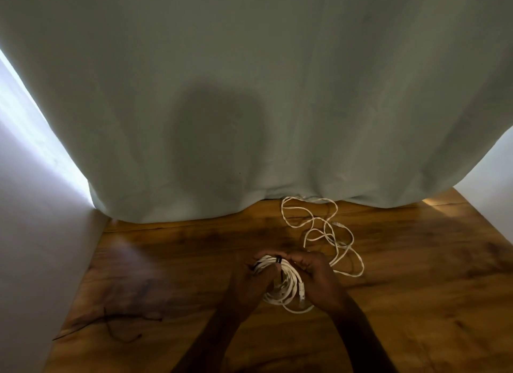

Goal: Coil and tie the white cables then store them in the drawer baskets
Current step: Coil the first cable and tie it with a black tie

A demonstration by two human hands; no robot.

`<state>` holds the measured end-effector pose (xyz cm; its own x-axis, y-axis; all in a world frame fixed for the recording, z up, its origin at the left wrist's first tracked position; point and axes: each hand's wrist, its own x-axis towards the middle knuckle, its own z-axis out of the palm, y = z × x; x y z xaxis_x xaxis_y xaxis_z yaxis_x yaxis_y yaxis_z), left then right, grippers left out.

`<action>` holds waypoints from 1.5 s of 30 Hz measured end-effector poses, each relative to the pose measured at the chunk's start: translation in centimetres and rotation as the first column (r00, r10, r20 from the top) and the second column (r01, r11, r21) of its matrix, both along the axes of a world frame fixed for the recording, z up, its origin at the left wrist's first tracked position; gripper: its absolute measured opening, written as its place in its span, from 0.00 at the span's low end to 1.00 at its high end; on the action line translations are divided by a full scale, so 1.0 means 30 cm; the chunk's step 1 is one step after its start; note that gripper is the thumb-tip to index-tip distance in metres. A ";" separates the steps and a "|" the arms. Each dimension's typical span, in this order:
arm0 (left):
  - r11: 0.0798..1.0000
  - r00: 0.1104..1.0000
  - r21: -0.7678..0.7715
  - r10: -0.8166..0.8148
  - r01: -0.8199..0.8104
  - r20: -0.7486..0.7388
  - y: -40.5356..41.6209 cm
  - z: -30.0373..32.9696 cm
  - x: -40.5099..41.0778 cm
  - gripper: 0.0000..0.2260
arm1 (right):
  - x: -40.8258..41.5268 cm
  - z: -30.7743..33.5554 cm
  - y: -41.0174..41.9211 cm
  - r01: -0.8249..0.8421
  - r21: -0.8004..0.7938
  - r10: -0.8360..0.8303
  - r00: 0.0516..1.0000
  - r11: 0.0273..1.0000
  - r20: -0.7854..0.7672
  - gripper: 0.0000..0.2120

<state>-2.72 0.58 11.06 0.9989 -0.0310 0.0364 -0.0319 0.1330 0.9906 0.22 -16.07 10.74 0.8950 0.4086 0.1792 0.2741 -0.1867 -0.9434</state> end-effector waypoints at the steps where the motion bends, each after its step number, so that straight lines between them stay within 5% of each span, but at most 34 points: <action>1: 0.999 1.000 0.043 0.001 -0.001 0.003 0.001 -0.003 0.001 0.11 | -0.002 -0.001 0.000 -0.011 0.001 0.011 1.000 1.000 -0.026 0.09; 7: 0.997 0.997 0.056 0.047 -0.044 -0.060 -0.009 -0.013 -0.020 0.16 | -0.003 -0.028 -0.018 -0.016 -0.113 0.009 0.998 0.993 -0.061 0.07; 10: 0.996 0.985 -0.013 0.081 -0.084 -0.152 0.003 -0.025 -0.008 0.12 | -0.028 -0.011 -0.024 0.278 -0.096 -0.278 0.960 0.956 0.013 0.13; 12: 0.990 0.970 -0.079 0.099 -0.119 -0.222 0.007 -0.026 0.002 0.13 | -0.057 0.022 -0.009 0.387 -0.035 -0.379 0.916 0.922 0.130 0.08; 15: 0.978 0.957 -0.153 0.095 -0.141 -0.273 0.002 -0.024 0.014 0.09 | -0.102 0.014 0.033 0.249 -0.178 -0.220 0.961 0.952 0.165 0.10; 19: 0.980 0.955 -0.132 0.106 -0.147 -0.277 -0.013 -0.006 0.022 0.07 | -0.110 -0.031 0.073 0.320 -0.594 -0.250 0.948 0.738 0.199 0.22; 23: 0.984 0.947 -0.113 0.097 -0.138 -0.307 -0.024 -0.001 0.025 0.06 | -0.128 0.004 0.114 0.362 -0.755 -0.319 0.924 0.547 0.212 0.16; 25: 0.982 0.949 -0.113 0.110 -0.149 -0.296 -0.019 0.004 0.031 0.06 | -0.122 -0.003 0.119 0.407 -0.697 -0.353 0.907 0.591 0.230 0.15; 29: 0.970 0.945 -0.188 0.090 -0.155 -0.315 -0.003 0.021 0.035 0.06 | -0.080 -0.039 0.132 0.416 -0.425 -0.404 0.907 0.804 0.123 0.27; 34: 0.968 0.949 -0.216 0.060 -0.131 -0.310 0.004 0.025 0.042 0.07 | -0.077 -0.048 0.142 0.390 -0.087 -0.397 0.914 0.917 -0.087 0.14; 36: 0.968 0.955 -0.213 0.069 -0.134 -0.288 0.003 0.029 0.042 0.09 | -0.075 -0.041 0.127 0.356 -0.086 -0.364 0.924 0.931 -0.115 0.05; 41: 0.981 0.966 -0.099 0.139 -0.164 -0.219 0.009 0.005 0.051 0.13 | -0.081 -0.030 0.124 0.346 -0.143 -0.367 0.916 0.927 -0.162 0.06; 45: 0.982 0.976 -0.116 0.130 -0.151 -0.174 0.007 0.005 0.041 0.11 | -0.105 -0.015 0.135 0.438 -0.400 -0.452 0.890 0.805 0.064 0.17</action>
<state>-1.49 0.79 11.19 0.9854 0.1040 -0.1349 0.1034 0.2643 0.9589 -2.92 -12.03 10.30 0.9983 -0.0067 0.0581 0.0406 -0.6365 -0.7702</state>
